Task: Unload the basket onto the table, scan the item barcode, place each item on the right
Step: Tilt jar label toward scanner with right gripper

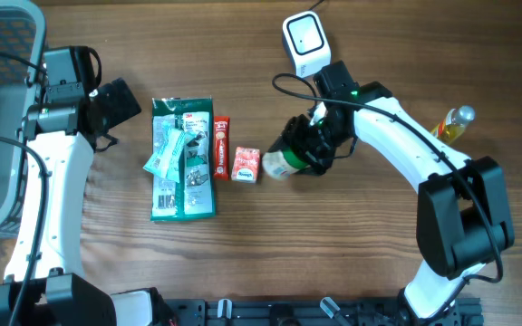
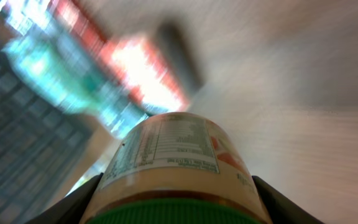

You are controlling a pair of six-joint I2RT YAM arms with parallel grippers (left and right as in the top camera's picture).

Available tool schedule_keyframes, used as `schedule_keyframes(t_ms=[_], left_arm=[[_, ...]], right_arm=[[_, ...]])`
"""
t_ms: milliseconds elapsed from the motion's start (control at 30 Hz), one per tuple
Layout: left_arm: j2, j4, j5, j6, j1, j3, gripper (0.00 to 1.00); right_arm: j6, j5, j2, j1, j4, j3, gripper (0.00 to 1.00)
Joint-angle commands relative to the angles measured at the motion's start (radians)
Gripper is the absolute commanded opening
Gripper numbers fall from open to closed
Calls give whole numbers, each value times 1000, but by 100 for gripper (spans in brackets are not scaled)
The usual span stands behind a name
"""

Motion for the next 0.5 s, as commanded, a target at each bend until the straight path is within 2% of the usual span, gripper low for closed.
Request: schedule_keyframes(t_ms=[0,100,200,233,367,467], left_arm=[[-2,3,-2,-13,6,6,100],[-2,3,-2,-13,6,6,100],[-2,3,-2,-13,6,6,100],[-2,3,-2,-13,6,6,100],[-2,3,-2,-13,6,6,100],[-2,3,-2,-13,6,6,100]], right_arm=[[-163,259,-35,-8,3,24,50],[-356,187,-36,-38,15,29,50],[-423,96,-36,-79,-17,76,37],[-474,74,-36,-96,-75,128,34],[-600,150,-36,-100,-350,369,40],[-629,234,-36,-98,-436,504,44]])
